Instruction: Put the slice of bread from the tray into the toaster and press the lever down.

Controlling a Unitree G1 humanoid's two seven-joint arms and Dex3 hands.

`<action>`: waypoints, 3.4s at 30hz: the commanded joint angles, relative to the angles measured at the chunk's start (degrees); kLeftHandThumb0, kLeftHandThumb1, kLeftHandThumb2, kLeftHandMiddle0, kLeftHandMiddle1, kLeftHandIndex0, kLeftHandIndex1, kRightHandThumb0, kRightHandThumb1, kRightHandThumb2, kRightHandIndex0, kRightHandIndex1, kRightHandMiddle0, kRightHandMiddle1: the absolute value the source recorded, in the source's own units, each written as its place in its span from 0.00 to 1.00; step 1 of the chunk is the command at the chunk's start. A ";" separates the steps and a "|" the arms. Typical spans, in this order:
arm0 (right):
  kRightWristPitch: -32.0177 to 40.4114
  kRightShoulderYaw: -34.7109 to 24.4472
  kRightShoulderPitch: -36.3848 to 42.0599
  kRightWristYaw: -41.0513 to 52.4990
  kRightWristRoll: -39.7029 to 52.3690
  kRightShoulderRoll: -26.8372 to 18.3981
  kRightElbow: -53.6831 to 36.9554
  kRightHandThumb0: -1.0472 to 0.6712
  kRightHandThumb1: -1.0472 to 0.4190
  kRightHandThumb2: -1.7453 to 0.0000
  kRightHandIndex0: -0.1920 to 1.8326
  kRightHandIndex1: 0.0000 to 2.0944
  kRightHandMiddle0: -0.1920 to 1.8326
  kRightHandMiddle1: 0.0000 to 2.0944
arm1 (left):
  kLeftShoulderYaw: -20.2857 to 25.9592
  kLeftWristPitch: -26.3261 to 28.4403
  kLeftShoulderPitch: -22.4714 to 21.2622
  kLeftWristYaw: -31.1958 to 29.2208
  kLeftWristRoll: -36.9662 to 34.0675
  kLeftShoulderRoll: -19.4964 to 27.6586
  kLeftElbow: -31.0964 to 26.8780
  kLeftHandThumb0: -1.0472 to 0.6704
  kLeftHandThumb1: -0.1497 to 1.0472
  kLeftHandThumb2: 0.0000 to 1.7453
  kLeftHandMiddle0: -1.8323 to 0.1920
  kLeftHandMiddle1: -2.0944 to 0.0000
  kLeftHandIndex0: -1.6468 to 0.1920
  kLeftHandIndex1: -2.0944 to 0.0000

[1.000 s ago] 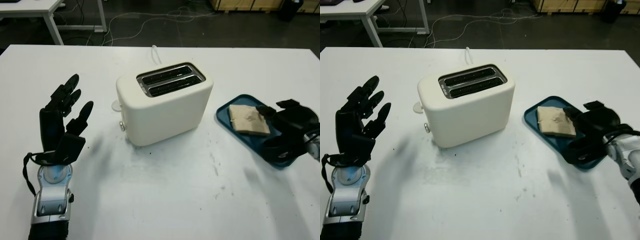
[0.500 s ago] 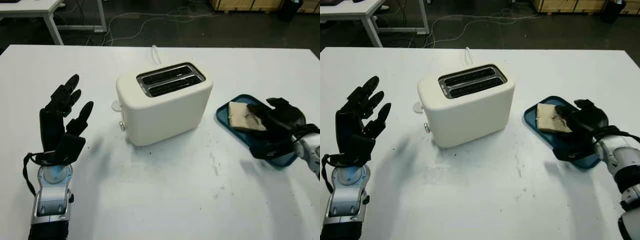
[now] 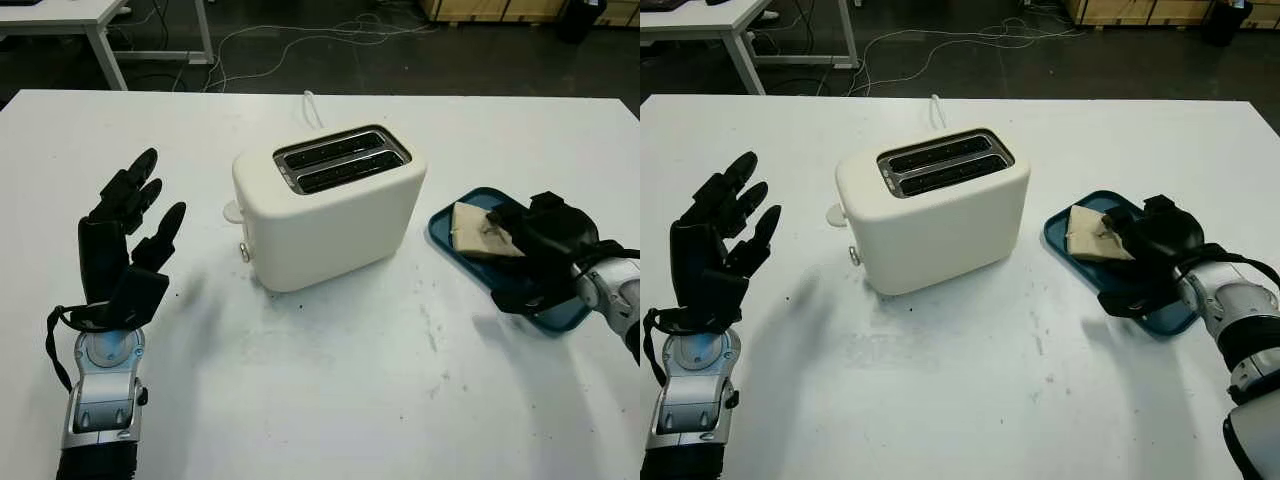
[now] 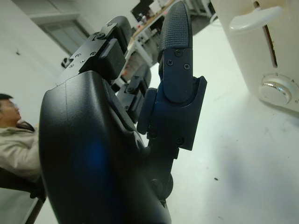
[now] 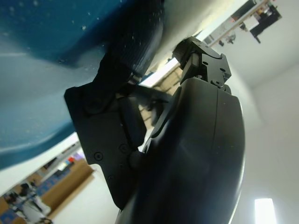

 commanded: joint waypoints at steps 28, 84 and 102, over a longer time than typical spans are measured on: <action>-0.87 -1.53 1.27 -14.83 -1.30 -4.14 -6.18 0.26 0.09 0.31 0.87 0.83 0.87 0.83 | -0.01 -0.25 0.14 0.01 0.53 0.54 -0.37 0.21 0.89 0.16 0.61 1.00 0.63 1.00; 0.55 -21.26 25.22 -0.66 3.40 -6.77 -34.32 0.05 0.09 0.92 0.13 0.05 0.20 0.01 | 0.05 0.01 0.54 0.17 0.63 0.55 -0.62 0.21 0.89 0.16 0.61 1.00 0.63 1.00; 0.33 -13.54 19.02 -10.15 -0.18 -3.74 -20.85 0.14 0.09 0.86 0.10 0.17 0.13 0.26 | 0.03 -0.11 0.59 0.21 0.40 0.33 -0.60 0.20 0.89 0.15 0.61 1.00 0.63 1.00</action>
